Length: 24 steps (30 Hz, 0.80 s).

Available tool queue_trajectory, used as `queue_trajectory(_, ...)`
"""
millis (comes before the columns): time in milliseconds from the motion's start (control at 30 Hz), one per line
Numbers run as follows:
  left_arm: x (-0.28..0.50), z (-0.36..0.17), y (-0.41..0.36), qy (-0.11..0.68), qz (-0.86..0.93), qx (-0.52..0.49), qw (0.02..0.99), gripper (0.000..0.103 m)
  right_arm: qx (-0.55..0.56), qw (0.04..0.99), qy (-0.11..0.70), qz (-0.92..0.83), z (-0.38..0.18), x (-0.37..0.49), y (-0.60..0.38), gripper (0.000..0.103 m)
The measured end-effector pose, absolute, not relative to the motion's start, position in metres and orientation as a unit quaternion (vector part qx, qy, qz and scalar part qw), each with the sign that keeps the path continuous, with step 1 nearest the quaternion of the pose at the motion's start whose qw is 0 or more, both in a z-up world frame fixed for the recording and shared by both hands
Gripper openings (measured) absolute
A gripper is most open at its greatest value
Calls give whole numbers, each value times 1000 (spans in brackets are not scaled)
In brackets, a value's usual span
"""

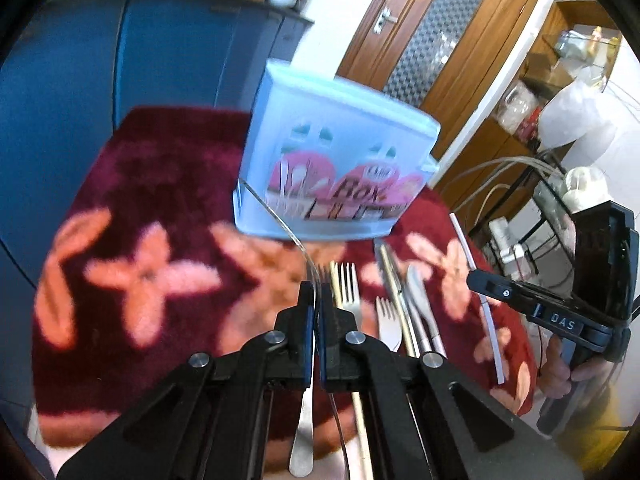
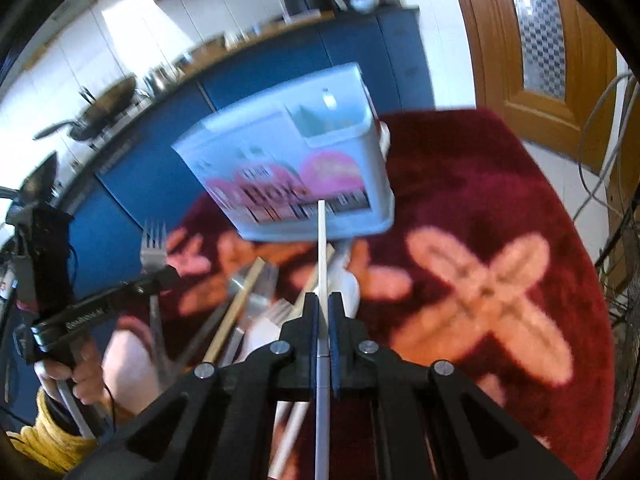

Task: Organize utensils
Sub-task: 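Lift the fork with the left tool while the right tool lifts the white stick over the holder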

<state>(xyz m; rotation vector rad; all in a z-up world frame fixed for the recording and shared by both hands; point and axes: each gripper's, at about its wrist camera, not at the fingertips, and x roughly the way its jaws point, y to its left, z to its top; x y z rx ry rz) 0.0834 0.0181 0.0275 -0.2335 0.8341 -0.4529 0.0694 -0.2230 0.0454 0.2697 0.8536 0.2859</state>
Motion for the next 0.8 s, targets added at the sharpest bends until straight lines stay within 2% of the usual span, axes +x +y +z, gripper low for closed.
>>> queue_trajectory(300,84,75,21,331,-220,-123,909,0,158,924,313,152,94,71,-224,6)
queue_trajectory(800,122,169,18,235,-193,-93,948,0,187,945,220,156,139,124,-224,6)
